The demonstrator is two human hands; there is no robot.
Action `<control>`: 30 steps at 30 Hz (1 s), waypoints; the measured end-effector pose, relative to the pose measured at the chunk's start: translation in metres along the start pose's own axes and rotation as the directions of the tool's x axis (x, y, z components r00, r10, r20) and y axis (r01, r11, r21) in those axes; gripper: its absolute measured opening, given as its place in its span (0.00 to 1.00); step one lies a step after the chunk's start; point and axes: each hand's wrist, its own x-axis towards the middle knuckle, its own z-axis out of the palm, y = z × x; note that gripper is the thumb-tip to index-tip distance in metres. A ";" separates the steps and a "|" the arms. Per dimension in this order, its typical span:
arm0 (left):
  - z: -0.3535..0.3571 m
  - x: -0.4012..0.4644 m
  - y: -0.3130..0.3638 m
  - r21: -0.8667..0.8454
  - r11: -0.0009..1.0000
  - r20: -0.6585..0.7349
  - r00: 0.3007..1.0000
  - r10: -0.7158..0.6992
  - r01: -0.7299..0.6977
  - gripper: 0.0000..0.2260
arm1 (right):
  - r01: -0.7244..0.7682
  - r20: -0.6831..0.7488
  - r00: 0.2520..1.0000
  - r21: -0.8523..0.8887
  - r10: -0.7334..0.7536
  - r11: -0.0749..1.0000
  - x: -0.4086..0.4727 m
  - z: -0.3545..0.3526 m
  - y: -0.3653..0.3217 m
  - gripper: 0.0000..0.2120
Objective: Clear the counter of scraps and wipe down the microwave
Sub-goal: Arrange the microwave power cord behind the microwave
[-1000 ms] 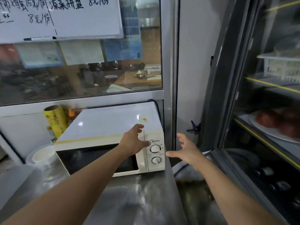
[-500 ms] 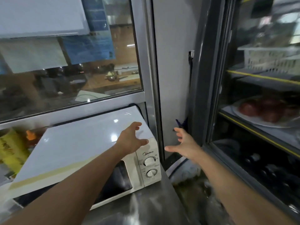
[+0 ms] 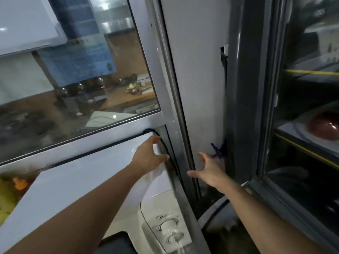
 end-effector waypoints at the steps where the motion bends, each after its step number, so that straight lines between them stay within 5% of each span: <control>1: 0.002 0.009 0.001 0.015 1.000 -0.011 1.000 -0.008 0.009 0.30 | 0.003 0.015 1.000 0.013 -0.003 1.000 0.012 0.000 0.003 0.41; 14: 0.030 0.103 -0.010 0.314 0.949 0.023 0.999 0.027 -0.033 0.32 | -0.035 0.154 0.988 0.132 0.014 0.991 0.140 0.042 0.046 0.39; 30: 0.025 0.130 -0.036 0.388 0.919 0.035 0.998 0.061 -0.070 0.33 | -0.019 0.280 0.960 0.160 -0.027 0.987 0.217 0.097 0.042 0.27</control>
